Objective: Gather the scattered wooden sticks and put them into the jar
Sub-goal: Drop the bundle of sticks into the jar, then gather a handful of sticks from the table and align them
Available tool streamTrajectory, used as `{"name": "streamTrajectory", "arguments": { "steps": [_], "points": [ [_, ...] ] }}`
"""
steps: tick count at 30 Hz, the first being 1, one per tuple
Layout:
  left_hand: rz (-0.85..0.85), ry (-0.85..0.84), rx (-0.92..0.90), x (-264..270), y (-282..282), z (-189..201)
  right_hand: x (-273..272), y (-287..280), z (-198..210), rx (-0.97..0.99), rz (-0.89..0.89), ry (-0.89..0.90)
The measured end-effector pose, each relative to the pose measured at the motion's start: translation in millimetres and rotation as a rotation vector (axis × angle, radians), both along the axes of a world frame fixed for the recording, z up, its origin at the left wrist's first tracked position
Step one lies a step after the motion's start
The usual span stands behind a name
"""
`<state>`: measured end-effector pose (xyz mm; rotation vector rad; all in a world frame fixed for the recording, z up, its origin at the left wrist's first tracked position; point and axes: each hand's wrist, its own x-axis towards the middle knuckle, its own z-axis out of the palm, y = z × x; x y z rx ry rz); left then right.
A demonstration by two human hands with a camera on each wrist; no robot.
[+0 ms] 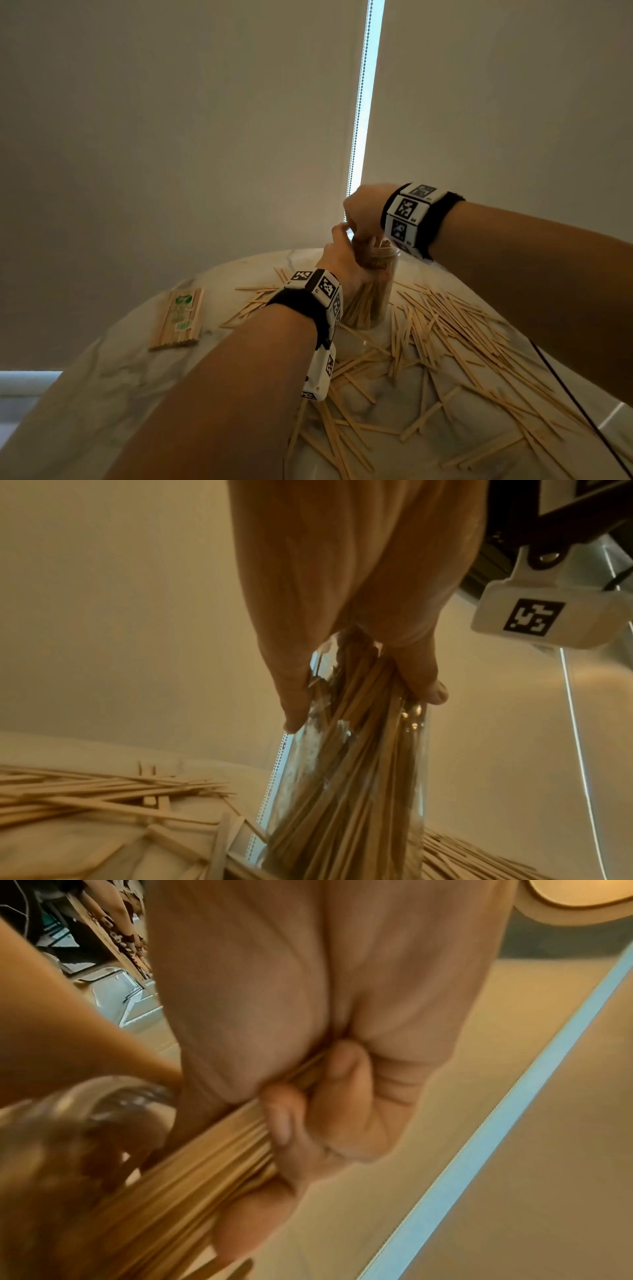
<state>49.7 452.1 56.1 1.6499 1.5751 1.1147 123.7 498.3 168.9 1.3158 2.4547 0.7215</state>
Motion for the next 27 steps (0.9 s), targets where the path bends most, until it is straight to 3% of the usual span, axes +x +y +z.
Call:
{"name": "streamTrajectory", "arguments": {
  "steps": [3, 9, 15, 17, 22, 25, 27],
  "points": [
    [0.012, 0.045, -0.015, -1, 2, -1, 2, 4, -4, -0.080, -0.067, -0.007],
    [0.020, 0.072, -0.007, -1, 4, -3, 3, 12, -9, 0.027, -0.072, -0.053],
    [0.022, 0.035, -0.051, -2, 4, -2, 13, 7, 12, -0.411, -0.199, 0.335],
    [0.022, 0.032, -0.037, -2, 4, -2, 22, 7, 18, -0.419, -0.139, 0.488],
    [0.029, 0.054, -0.042, -2, 4, -4, 27, 3, -1, -0.327, -0.176, 0.326],
    [0.034, 0.038, -0.031, -2, 4, -5, 33, -1, 6, -0.426, -0.150, 0.543],
    [0.032, 0.029, -0.030, -3, 5, -6, 35, 0, 3, -0.352, -0.136, 0.601]
  ]
}}
